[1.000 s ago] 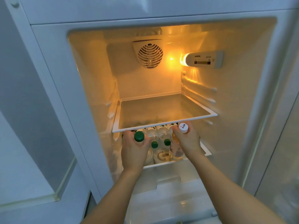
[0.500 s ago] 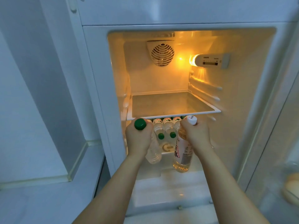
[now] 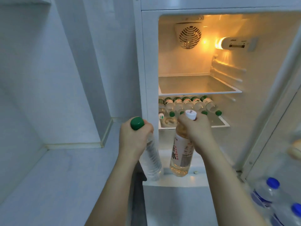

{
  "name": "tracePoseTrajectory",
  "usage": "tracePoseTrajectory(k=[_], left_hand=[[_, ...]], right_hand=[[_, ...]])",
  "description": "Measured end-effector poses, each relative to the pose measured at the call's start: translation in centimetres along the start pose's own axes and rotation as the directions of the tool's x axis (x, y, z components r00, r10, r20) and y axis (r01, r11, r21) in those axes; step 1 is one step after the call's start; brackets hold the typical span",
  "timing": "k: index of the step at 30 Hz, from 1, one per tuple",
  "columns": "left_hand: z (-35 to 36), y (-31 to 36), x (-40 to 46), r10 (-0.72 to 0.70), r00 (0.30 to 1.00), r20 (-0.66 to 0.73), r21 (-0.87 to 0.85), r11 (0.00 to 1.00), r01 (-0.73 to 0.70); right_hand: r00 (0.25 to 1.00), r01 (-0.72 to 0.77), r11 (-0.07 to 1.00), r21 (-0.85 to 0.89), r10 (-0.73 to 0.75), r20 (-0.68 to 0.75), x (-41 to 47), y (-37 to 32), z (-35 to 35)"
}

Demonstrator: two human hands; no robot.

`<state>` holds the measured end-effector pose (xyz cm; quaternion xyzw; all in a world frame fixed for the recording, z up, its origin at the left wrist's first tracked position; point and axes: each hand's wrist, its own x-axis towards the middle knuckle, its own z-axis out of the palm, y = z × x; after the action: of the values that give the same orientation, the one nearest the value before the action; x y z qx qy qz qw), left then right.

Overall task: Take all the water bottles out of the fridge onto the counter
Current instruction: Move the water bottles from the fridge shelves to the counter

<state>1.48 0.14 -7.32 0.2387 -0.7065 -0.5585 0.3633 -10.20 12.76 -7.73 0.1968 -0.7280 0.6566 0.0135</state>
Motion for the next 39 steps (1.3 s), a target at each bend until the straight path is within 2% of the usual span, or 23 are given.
tracePoseTrajectory(k=[4, 9, 16, 20, 23, 27, 29, 33, 39], left_hand=[[-3.8, 0.2, -2.7, -0.043, 0.999, -0.020, 0.034, 0.998, 0.044], [-7.0, 0.0, -5.4, -0.068, 0.989, -0.131, 0.102, 0.991, 0.081], [-10.4, 0.3, -10.5, -0.121, 0.929, -0.350, 0.143, 0.973, 0.181], [-12.4, 0.2, -15.0, -0.148, 0.865, -0.479, 0.136, 0.961, 0.240], [-13.8, -0.2, -18.6, -0.150, 0.787, -0.598, 0.166, 0.938, 0.305], [-15.8, 0.2, -24.4, -0.148, 0.651, -0.745, 0.164, 0.905, 0.393], [-16.9, 1.1, -27.0, -0.136, 0.595, -0.792, 0.157, 0.897, 0.413], [-19.1, 3.3, -32.6, -0.078, 0.466, -0.881, 0.154, 0.885, 0.440], [-21.8, 6.9, -42.4, -0.008, 0.308, -0.951, 0.132, 0.892, 0.433]], right_hand=[[0.994, 0.001, 1.000, 0.000, -0.001, 0.108, -2.5, -1.6, 2.2], [0.968, 0.004, 1.000, 0.021, -0.009, 0.250, -4.5, -2.8, 4.3], [0.852, -0.007, 0.999, 0.040, -0.015, 0.523, -8.1, -2.6, 6.6], [0.752, -0.011, 0.998, 0.058, -0.030, 0.658, -11.3, -1.9, 8.4], [0.656, -0.003, 0.997, 0.074, -0.054, 0.753, -14.6, -1.6, 9.9], [0.471, -0.051, 0.994, 0.100, -0.064, 0.880, -20.2, -2.6, 11.3], [0.405, -0.048, 0.991, 0.123, -0.094, 0.909, -22.8, -3.5, 11.6], [0.304, -0.061, 0.982, 0.177, -0.150, 0.941, -28.1, -6.1, 11.7], [0.202, -0.043, 0.972, 0.233, -0.220, 0.954, -37.2, -9.8, 9.9]])
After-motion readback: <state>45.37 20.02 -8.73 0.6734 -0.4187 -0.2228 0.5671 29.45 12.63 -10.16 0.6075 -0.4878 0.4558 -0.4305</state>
